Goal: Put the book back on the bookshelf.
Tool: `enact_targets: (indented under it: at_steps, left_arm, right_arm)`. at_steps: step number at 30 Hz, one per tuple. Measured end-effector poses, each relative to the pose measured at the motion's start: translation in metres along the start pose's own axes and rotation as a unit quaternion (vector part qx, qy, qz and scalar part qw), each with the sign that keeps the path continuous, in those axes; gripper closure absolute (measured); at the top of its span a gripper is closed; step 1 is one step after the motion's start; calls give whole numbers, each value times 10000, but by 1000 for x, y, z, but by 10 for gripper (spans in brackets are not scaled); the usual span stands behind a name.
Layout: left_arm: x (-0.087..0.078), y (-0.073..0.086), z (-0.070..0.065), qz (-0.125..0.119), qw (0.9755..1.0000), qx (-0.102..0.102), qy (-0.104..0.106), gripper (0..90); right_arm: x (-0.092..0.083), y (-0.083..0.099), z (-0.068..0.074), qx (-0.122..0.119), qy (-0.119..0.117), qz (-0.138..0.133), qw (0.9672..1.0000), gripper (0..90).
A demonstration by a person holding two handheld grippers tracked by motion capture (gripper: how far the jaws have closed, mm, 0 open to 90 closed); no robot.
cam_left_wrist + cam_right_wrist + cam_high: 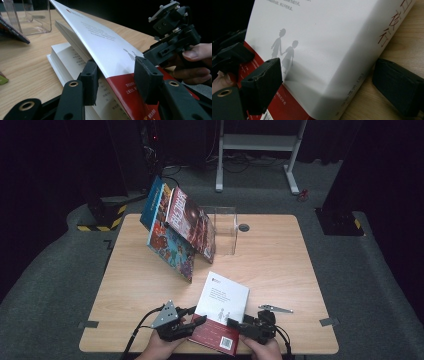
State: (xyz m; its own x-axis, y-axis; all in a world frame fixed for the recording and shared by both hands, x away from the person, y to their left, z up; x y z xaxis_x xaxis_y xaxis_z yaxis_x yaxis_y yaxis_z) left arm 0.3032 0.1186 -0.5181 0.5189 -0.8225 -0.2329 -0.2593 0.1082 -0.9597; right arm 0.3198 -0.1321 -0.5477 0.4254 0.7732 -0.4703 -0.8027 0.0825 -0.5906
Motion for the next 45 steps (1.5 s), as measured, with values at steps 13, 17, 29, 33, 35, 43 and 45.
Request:
enact_targets:
  at_steps: [13, 17, 29, 33, 35, 43, 45]
  left_arm:
    - [7, 1, 7, 146, 9994, -306, 94, 555]
    - [8, 1, 9, 197, 9992, -352, 33, 552]
    - [10, -1, 14, 245, 9988, -408, -124, 547]
    - [11, -2, 14, 216, 9990, -350, -161, 547]
    - [11, -3, 14, 210, 9991, -318, -175, 547]
    - [11, -5, 15, 212, 9991, -303, -213, 546]
    - [11, -5, 15, 223, 9991, -284, -220, 546]
  right_arm:
    - [2, -2, 2, -8, 15, 84, 10000, 120]
    - [-1, -4, 5, -165, 113, -38, 9998, 149]
    - [-11, -10, 21, -999, 576, -533, 9919, 219]
    - [-13, -12, 25, -1262, 698, -703, 9871, 236]
    - [-15, -13, 27, -1353, 739, -795, 9848, 245]
    - [-17, -14, 31, -1553, 840, -941, 9798, 259]
    - [-17, -14, 32, -1599, 867, -957, 9787, 259]
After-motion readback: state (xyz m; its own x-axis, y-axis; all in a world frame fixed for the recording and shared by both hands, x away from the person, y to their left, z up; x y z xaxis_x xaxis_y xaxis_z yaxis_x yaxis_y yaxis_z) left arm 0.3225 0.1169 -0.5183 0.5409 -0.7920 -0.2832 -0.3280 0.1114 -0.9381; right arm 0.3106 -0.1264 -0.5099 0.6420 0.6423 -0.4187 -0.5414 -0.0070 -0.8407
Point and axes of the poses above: each handheld gripper's, and its own axes: x roughly forward along the jaws, y roughly out of its underside, z roughly to its left, the point moved 4 cm from there along x, roughly forward along the jaws, and after that the axes turned 2 degrees about -z, right-handed, at the moved point
